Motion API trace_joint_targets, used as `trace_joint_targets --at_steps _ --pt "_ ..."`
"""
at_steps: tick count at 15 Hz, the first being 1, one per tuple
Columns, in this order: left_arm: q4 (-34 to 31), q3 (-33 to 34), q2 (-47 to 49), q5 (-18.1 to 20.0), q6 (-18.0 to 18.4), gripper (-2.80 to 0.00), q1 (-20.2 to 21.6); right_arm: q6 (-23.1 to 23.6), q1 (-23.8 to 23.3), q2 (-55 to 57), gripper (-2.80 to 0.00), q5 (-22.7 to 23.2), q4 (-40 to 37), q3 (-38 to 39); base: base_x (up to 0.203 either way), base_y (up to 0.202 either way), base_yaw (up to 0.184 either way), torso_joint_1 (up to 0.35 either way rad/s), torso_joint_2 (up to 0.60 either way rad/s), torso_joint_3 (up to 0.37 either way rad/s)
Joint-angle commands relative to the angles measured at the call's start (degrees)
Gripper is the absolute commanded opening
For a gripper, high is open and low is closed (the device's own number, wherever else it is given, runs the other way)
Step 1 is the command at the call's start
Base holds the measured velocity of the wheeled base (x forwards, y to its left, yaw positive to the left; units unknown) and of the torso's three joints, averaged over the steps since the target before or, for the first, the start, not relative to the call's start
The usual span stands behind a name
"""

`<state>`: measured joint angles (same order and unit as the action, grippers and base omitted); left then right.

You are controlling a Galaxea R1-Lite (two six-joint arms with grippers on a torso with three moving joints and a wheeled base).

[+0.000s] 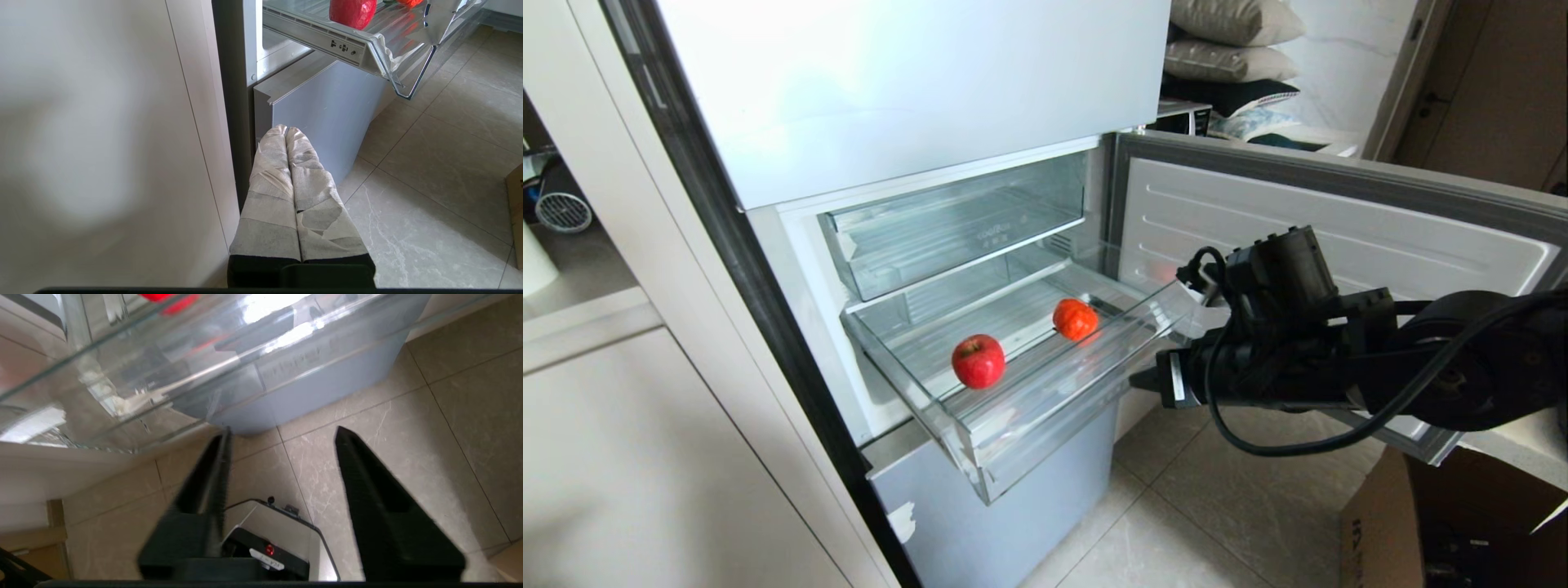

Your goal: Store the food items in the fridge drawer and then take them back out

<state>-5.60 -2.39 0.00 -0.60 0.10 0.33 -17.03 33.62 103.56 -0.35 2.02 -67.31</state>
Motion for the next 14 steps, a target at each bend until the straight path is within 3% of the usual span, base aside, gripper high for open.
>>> trace_joint_targets --at_steps 1,14 --pt "-0.03 0.02 0.09 -0.02 -0.01 -2.8 0.02 -0.29 -0.03 -0.11 -2.8 0.0 0.17 2.09 0.0 0.0 0.0 0.0 0.0 0.0" --pt "-0.03 0.02 0.09 -0.02 -0.01 -2.8 0.02 -0.28 0.13 -0.36 -2.8 1.65 0.69 7.01 0.0 0.0 0.0 0.0 0.0 0.0"
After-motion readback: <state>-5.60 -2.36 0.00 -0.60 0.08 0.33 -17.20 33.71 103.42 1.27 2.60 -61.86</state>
